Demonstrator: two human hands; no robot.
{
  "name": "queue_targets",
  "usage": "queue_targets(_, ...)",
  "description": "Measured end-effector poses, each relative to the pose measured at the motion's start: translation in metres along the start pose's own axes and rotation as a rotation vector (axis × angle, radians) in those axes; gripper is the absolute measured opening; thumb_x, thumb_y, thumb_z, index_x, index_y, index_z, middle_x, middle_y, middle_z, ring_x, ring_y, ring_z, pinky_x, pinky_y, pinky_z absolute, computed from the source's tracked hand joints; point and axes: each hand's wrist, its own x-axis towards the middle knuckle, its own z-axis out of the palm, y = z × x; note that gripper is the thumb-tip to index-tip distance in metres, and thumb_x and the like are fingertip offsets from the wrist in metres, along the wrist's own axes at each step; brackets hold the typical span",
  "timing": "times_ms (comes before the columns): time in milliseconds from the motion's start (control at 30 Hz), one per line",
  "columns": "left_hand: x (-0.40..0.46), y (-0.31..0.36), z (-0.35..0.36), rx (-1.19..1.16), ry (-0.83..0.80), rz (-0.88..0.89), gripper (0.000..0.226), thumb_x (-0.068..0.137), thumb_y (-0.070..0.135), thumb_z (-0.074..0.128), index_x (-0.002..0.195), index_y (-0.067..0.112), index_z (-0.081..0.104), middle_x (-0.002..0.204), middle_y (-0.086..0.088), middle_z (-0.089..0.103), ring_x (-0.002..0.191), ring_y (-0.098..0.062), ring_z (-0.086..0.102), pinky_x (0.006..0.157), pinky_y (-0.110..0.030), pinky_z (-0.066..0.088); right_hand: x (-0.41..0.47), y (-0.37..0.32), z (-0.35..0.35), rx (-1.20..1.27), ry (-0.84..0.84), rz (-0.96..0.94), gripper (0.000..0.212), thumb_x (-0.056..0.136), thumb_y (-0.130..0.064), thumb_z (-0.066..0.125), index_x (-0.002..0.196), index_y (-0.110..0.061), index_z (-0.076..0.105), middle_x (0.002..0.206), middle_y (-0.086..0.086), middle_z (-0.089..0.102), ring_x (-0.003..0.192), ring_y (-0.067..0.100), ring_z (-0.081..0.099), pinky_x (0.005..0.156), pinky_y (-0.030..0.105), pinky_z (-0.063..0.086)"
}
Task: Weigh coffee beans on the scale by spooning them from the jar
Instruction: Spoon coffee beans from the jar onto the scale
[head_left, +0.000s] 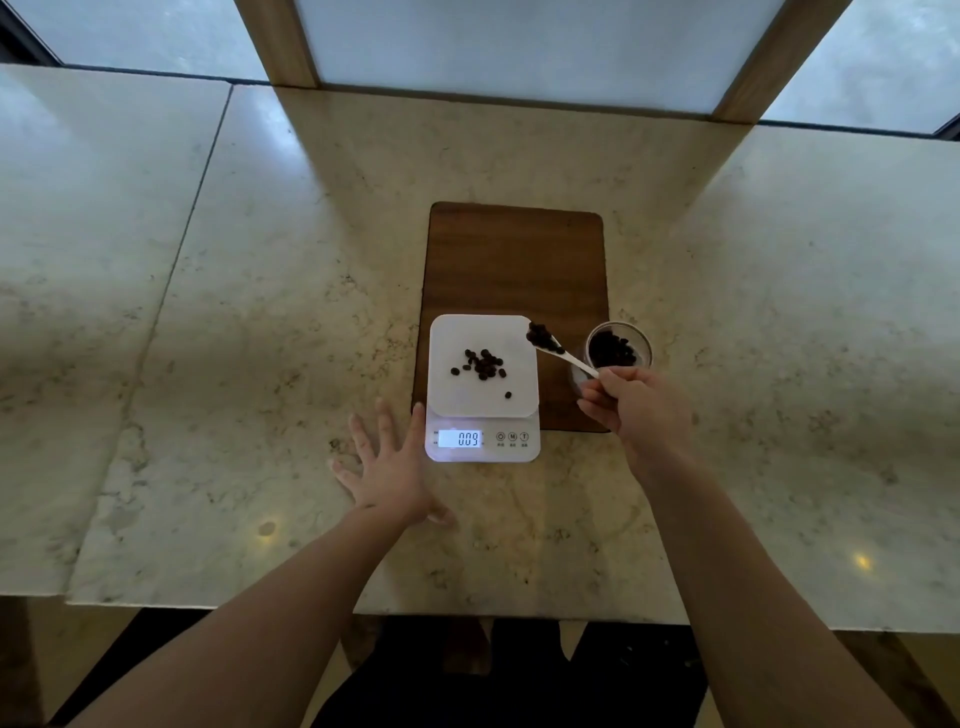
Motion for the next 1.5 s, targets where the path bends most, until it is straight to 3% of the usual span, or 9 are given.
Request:
queue_targets(367,0.003,-0.002,0.004,-0.007,0.013,0.006,0.164,0.045,0.064,0.092,0.141,0.047,-0.039,0.148,0.0,-0.054,0.131,-0.037,-0.053,0.105,-0.08,-0.011,0.0,0.032,0.034,0.055,-0.002,0.027,0.012,0.099,-0.008,0.058,0.092,-0.007,0.068,0.071,0.008,0.076,0.065,0.014,0.074,0.061,0.025,0.06)
queue_targets(600,0.004,-0.001,0.004,-0.008,0.011,-0.006,0.163,0.047,0.063,0.092,0.14,0.047,-0.04,0.148,0.0,-0.054,0.131,-0.036,-0.054,0.106,-0.081,-0.01,0.004,0.04,0.045,0.009,0.014,0.012,0.011,0.1,-0.009,0.057,0.094,-0.007,0.066,0.087,0.013,0.074,0.065,0.011,0.074,0.061,0.023,0.059)
queue_targets(1500,0.001,-0.001,0.001,-0.029,-0.016,0.004,0.164,0.047,0.06,0.094,0.138,0.049,-0.041,0.145,0.002,-0.058,0.128,-0.034,-0.056,0.105,-0.08,-0.014,0.012,0.047,0.044,0.067,-0.025,-0.032,0.008,0.099,-0.007,0.059,0.095,-0.006,0.066,0.085,0.011,0.074,0.072,0.013,0.074,0.067,0.024,0.06)
